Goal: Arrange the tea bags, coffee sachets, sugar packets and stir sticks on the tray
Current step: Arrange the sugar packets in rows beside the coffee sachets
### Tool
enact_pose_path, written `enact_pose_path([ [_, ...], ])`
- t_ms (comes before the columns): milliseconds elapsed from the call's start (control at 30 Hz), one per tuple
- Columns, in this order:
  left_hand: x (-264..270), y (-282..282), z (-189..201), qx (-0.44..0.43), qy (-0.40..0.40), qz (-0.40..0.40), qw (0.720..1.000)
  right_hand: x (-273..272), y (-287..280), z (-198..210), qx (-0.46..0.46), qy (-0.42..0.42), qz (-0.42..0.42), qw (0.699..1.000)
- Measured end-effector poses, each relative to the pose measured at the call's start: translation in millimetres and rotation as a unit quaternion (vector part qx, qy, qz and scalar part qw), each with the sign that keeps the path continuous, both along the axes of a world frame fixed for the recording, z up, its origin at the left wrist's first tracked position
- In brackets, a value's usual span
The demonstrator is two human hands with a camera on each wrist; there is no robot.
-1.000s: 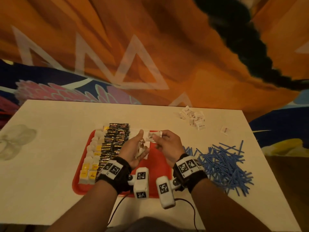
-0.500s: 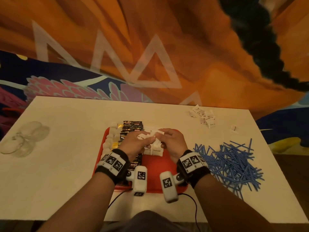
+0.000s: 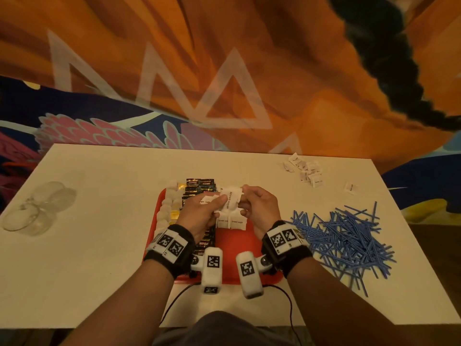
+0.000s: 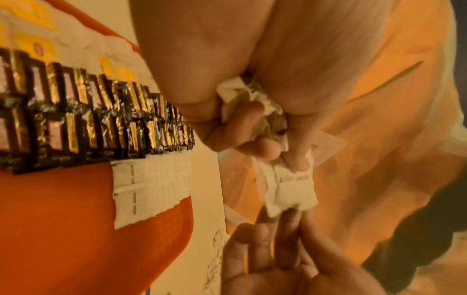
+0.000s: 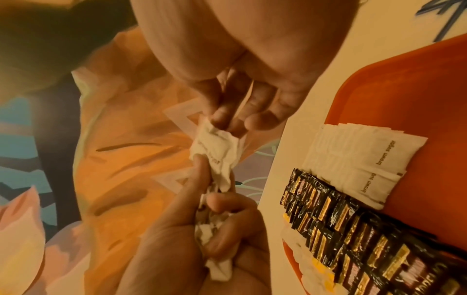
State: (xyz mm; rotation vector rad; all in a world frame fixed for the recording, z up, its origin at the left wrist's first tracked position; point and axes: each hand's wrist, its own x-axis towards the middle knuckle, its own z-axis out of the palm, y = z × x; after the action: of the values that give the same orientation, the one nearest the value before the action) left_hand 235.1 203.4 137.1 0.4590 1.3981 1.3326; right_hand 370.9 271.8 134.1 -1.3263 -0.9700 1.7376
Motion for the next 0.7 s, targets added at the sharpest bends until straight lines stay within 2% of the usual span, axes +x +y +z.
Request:
enact_pose_path([
  [67, 1.1, 0.3, -2.8, -0.001, -0.028, 0.026, 0.999, 2.6, -2.5, -2.3, -0.005, 0.004, 0.017, 1.0],
  [167, 2.8, -0.3, -6.6, -0.015, -0.038, 0.031, 0.999, 7.0, -5.9, -6.5, 0.03, -0.036, 0.065, 0.997],
  [300, 9.4, -2.5, -7.3, -0.032, -0.026, 0.009, 0.999, 12.0, 1.4, -8.0, 0.044, -0.062, 0.051, 0.996],
  [433, 12.3, -1.9, -4.6, -0.045, 0.021, -0.016, 0.999, 23.2, 11.2, -5.2, 0.066, -0.101, 0.127, 0.984],
  [567, 13.0, 3.1, -7.0, -0.032, 0.119, -0.067, 0.99, 31.4, 20.3, -4.9, 0.11, -0.17, 0.239, 0.95],
  [633, 18.0, 7.7, -10.1, -0.04, 0.144, -0.045, 0.988, 33.0, 22.5, -7.1, 0.125, -0.177, 0.236, 0.947],
  [700, 24.0, 11.6, -12.9, -0.043, 0.147, -0.009, 0.988, 35.1, 22.0, -10.1, 0.118, -0.155, 0.196, 0.961],
])
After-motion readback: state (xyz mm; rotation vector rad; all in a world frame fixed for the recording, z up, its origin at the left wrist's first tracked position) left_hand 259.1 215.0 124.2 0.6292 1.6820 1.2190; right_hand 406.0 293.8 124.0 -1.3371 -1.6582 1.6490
